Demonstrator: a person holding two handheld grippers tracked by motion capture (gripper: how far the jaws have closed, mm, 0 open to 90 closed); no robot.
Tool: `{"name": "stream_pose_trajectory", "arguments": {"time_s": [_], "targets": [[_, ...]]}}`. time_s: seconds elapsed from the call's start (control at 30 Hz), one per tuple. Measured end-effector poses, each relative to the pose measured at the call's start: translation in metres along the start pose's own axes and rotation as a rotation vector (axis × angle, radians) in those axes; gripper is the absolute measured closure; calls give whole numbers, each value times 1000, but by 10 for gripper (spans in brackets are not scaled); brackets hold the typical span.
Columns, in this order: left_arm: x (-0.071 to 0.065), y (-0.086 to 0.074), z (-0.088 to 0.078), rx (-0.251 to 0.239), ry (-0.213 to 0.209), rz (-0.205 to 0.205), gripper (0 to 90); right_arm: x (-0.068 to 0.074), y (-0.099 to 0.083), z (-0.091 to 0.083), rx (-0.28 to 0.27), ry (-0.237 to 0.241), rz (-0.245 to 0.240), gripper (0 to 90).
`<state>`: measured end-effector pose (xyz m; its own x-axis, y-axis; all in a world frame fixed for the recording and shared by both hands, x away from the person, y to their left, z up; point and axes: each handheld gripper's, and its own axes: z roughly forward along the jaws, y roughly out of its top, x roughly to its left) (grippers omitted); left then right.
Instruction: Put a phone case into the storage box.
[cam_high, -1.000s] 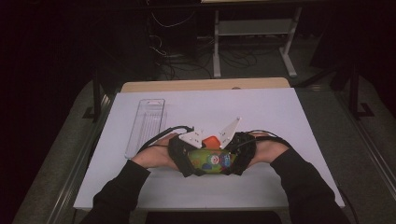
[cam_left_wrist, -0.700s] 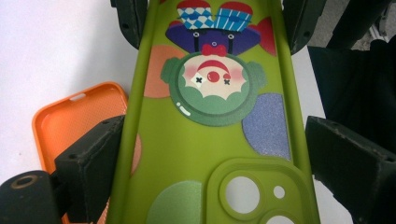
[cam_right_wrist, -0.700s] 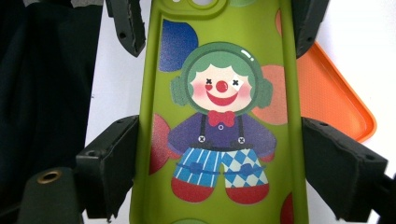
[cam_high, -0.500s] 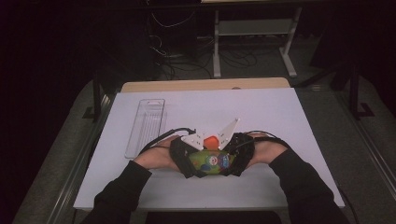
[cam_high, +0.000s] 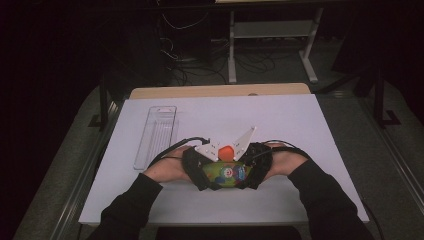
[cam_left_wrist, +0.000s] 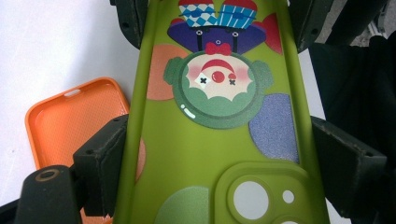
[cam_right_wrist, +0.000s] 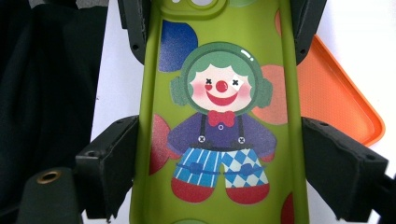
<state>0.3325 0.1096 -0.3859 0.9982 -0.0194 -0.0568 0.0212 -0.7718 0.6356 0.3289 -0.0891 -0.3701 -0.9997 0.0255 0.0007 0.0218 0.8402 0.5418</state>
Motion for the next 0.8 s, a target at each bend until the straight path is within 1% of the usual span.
{"name": "stream_pose_trajectory", "arguments": {"time_s": [0.07, 0.17, 0.2, 0.23, 0.27, 0.3, 0.33, 0.37, 0.43, 0.47, 0.5, 0.53, 0.6, 0.63, 0.67, 0.77, 0.8], "targets": [[-1, 0, 0, 3, 1, -5, 157, 0, 0, 0, -2, -8, -16, 148], [-1, 0, -1, 11, 6, 2, 159, 0, -1, 1, -13, -13, -23, 144], [-1, 0, -1, 9, 5, -1, 159, 0, -2, 2, -18, -12, -19, 141], [0, 0, -2, 18, 8, 8, 159, 0, -2, 2, -18, -10, -13, 125], [0, 0, -2, 12, 10, 5, 160, 2, -3, 2, -4, -6, 16, 121], [0, 0, -2, 5, 10, -6, 160, 1, -4, 2, -10, -6, 22, 99], [1, 0, -3, 7, 20, -8, 160, 0, -5, 2, -16, 8, 37, 80], [2, -1, -4, 5, 18, -17, 159, -1, -6, 1, -25, 18, 57, 65], [1, -2, -4, -12, 24, -41, 159, -3, -8, -1, -45, 14, 70, 54], [3, -2, -5, -9, 31, -42, 159, -4, -9, -2, -52, 10, 82, 48], [2, -3, -5, -20, 37, -56, 159, -5, -10, -5, -63, 5, 101, 45], [3, -4, -6, -20, 42, -69, 159, -6, -11, -7, -76, -5, 108, 42], [3, -6, -7, -31, 59, -97, 159, -8, -14, -12, -98, -27, 146, 32], [4, -7, -7, -32, 67, -112, 159, -9, -16, -15, -110, -49, 148, 32], [5, -9, -8, -32, 80, -132, 159, -12, -17, -17, -131, -65, 138, 28], [6, -12, -8, -32, 112, -175, 159, -14, -24, -22, -169, -115, 181, 20], [6, -12, -7, -28, 120, -191, 159, -15, -26, -23, -180, -114, 191, 16]]}}
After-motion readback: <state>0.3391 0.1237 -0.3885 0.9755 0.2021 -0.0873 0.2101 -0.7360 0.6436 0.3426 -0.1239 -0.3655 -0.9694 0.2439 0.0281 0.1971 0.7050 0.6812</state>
